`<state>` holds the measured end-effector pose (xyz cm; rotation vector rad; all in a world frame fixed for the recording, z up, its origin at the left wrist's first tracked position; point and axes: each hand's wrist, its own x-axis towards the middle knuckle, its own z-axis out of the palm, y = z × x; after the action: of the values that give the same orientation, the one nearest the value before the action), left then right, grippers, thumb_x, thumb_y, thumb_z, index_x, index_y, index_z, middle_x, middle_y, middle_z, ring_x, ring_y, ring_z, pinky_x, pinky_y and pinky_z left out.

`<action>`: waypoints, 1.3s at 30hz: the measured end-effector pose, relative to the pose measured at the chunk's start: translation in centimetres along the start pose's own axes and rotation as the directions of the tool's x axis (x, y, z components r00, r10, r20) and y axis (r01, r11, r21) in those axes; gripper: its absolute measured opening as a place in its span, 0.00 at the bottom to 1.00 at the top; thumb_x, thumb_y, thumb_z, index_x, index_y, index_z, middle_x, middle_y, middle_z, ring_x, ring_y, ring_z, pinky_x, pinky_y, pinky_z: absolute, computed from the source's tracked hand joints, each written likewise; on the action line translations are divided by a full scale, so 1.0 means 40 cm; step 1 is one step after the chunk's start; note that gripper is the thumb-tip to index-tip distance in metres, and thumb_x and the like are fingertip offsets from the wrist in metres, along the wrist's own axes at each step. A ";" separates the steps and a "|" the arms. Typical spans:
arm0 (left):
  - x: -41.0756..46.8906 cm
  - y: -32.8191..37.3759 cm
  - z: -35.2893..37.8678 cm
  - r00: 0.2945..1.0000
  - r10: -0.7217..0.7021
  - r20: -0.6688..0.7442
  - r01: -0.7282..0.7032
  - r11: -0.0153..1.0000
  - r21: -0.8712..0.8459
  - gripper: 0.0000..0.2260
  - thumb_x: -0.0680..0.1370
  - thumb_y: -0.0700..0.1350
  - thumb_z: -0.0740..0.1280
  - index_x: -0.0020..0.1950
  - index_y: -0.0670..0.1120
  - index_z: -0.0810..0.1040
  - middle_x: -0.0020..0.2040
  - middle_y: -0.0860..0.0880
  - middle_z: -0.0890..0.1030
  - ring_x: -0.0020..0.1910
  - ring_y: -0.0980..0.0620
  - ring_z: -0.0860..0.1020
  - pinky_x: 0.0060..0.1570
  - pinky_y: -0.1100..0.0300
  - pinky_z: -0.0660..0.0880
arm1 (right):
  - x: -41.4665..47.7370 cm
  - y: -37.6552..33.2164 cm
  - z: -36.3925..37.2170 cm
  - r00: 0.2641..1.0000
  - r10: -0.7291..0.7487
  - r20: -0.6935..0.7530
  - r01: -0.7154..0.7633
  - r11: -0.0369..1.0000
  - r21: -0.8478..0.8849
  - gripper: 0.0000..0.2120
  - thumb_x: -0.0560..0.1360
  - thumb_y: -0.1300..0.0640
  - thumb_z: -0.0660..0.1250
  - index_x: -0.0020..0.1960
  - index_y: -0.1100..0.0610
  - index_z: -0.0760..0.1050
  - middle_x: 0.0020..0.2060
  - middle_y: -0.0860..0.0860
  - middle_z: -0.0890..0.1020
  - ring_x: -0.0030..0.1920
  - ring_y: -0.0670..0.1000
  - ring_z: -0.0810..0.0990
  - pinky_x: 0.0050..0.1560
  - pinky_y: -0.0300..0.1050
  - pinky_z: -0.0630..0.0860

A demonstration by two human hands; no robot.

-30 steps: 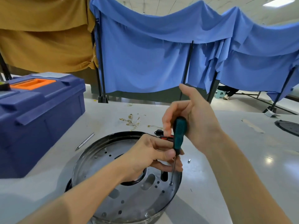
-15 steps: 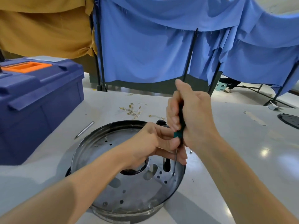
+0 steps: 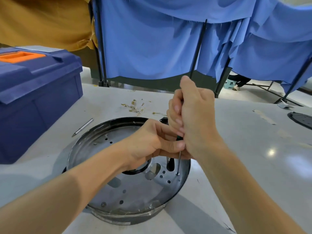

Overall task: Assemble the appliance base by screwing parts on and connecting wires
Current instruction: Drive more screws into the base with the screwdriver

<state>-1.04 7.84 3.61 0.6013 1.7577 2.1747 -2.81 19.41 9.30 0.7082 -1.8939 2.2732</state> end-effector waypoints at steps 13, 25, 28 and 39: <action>0.006 0.003 0.014 0.997 -0.042 0.062 0.040 0.998 0.040 0.13 0.75 0.44 0.70 0.54 0.37 0.82 0.46 0.39 0.85 0.48 0.40 0.84 0.53 0.53 0.79 | 0.047 -0.037 -0.080 0.790 0.253 0.558 -0.404 0.900 0.164 0.32 0.82 0.54 0.55 0.18 0.57 0.61 0.12 0.50 0.60 0.13 0.47 0.54 0.17 0.31 0.51; 0.009 0.007 0.015 0.999 0.004 0.034 -0.005 0.999 0.043 0.06 0.72 0.44 0.71 0.43 0.45 0.87 0.43 0.44 0.86 0.44 0.43 0.85 0.49 0.57 0.80 | -0.015 -0.014 -0.026 0.998 0.009 -0.054 -0.006 0.999 0.054 0.32 0.82 0.56 0.55 0.18 0.55 0.64 0.15 0.51 0.63 0.15 0.49 0.59 0.21 0.35 0.58; 0.012 0.005 0.012 0.998 -0.013 0.058 0.011 0.999 0.038 0.08 0.77 0.44 0.67 0.46 0.43 0.85 0.44 0.41 0.85 0.45 0.41 0.84 0.53 0.52 0.79 | 0.032 -0.048 -0.068 0.869 0.242 0.431 -0.311 0.945 0.098 0.30 0.80 0.52 0.57 0.20 0.59 0.64 0.15 0.54 0.65 0.15 0.52 0.61 0.20 0.39 0.62; 0.012 -0.010 0.002 1.000 -0.001 -0.012 0.001 1.000 -0.003 0.11 0.73 0.43 0.70 0.53 0.40 0.84 0.48 0.39 0.85 0.51 0.39 0.84 0.53 0.51 0.80 | 0.004 -0.017 -0.031 0.999 0.044 -0.013 -0.042 0.995 0.094 0.27 0.78 0.64 0.52 0.20 0.57 0.60 0.14 0.51 0.59 0.15 0.49 0.54 0.22 0.31 0.54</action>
<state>-1.44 8.22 3.31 0.5879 1.7597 2.1842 -3.06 20.69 9.84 0.6658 -1.8233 2.4008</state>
